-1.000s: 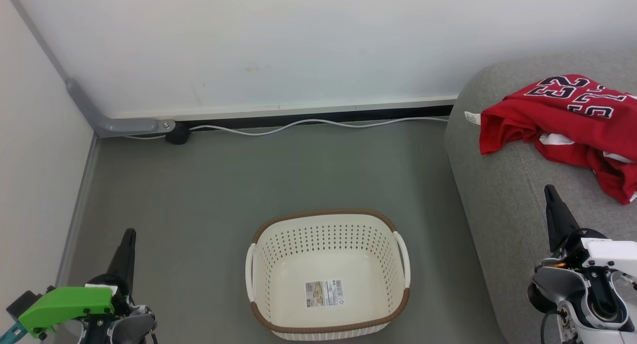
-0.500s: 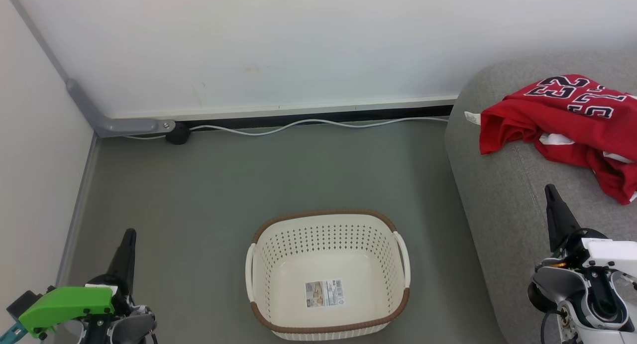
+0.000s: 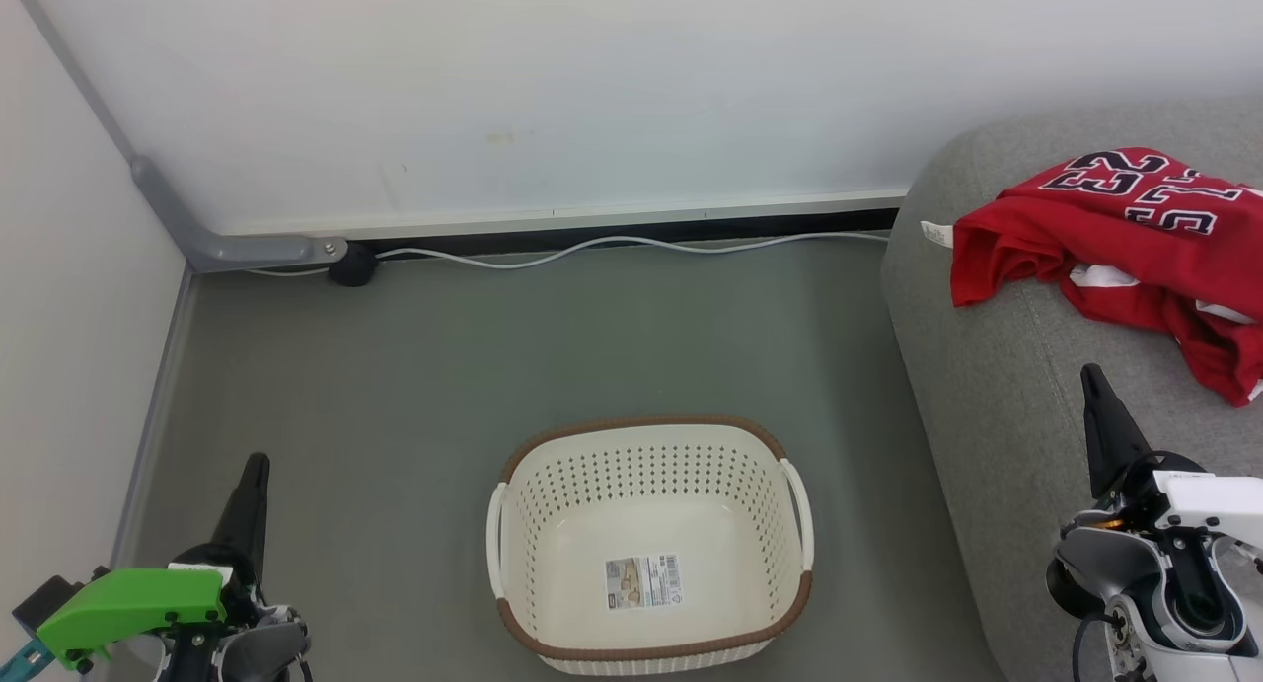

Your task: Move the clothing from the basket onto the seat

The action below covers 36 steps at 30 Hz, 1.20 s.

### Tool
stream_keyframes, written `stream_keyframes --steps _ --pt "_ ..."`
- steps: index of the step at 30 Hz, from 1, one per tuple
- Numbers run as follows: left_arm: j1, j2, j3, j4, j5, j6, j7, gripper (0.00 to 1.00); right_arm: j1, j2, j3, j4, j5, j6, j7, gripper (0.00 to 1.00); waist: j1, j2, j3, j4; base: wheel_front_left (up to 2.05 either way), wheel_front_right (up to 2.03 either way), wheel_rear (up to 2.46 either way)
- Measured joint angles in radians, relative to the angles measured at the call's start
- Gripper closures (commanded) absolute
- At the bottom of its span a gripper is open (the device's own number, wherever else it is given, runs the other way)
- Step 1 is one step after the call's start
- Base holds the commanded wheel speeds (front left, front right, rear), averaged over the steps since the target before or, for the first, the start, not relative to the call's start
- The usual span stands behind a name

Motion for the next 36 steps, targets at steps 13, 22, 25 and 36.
stream_keyframes --steps 13,22,25,36 --pt "-0.001 0.0 0.001 0.0 0.0 0.0 0.0 1.0 0.0 0.0 -0.001 0.0 0.0 0.0 0.0 1.0 0.0 0.0 0.0 0.0 0.0 0.0 0.0" --pt "-0.002 0.0 0.001 0.0 0.0 0.0 0.0 1.0 0.0 0.001 -0.002 0.0 0.0 0.0 0.0 1.0 0.0 0.0 0.0 0.0 0.0 0.0 0.0" --pt "-0.002 0.0 0.001 0.0 0.0 0.0 0.0 1.0 0.0 0.001 -0.002 0.0 0.0 0.0 0.003 1.0 0.0 0.0 0.0 0.0 0.0 0.0 0.0" --pt "-0.002 -0.001 0.002 0.0 0.0 0.0 0.0 1.0 0.0 0.001 -0.002 -0.001 0.0 0.0 0.003 1.0 0.0 0.0 0.0 0.0 0.0 0.0 0.0"
